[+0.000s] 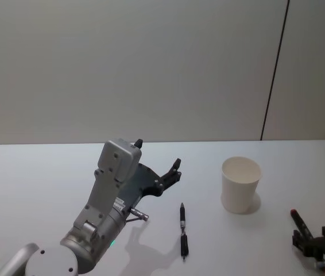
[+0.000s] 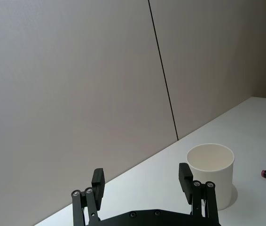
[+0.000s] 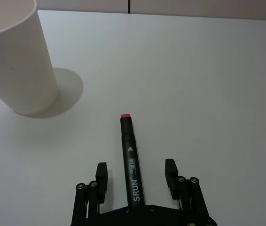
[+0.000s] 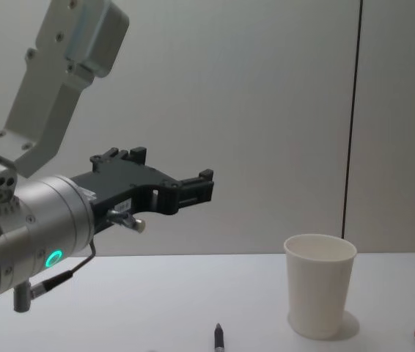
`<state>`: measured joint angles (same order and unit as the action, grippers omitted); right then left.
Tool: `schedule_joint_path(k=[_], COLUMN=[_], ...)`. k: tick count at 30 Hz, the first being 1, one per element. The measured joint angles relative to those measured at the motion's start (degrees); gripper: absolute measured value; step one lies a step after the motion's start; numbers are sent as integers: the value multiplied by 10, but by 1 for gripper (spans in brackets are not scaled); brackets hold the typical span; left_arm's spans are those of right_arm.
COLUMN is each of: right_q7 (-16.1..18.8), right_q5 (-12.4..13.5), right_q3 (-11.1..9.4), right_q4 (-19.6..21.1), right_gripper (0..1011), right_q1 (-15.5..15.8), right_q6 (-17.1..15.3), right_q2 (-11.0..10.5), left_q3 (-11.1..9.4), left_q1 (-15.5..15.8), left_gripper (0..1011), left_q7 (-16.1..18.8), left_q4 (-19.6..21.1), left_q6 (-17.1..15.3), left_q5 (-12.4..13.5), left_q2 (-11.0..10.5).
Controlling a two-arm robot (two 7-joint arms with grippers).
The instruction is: Place the pen into the pen holder.
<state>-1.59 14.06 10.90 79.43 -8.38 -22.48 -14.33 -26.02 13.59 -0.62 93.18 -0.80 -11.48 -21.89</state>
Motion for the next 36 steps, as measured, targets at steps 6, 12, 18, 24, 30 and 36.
schedule_joint_path(k=[6, 12, 18, 24, 30, 36], right_q7=[9, 16, 24, 30, 34, 38], right_q5=[1, 1, 0, -3, -6, -10], right_q3=[-1, -1, -2, -2, -2, -4], right_q4=[-14, -21, -26, -29, -29, -24], right_gripper=[599, 416, 230, 181, 181, 181], right_q1=[-2, -3, -4, -3, -2, 0], right_q6=[6, 13, 21, 27, 34, 58], right_q2=[1, 2, 2, 2, 2, 1], left_q3=[0, 0, 0, 0, 0, 0], left_q1=[0, 0, 0, 0, 0, 0], left_gripper=[1004, 1004, 1004, 1004, 1004, 1004], left_q7=[0, 0, 0, 0, 0, 0], left_q4=[0, 0, 0, 0, 0, 0], left_q6=[0, 0, 0, 0, 0, 0], left_q5=[0, 0, 0, 0, 0, 0], left_q2=[0, 0, 0, 0, 0, 0])
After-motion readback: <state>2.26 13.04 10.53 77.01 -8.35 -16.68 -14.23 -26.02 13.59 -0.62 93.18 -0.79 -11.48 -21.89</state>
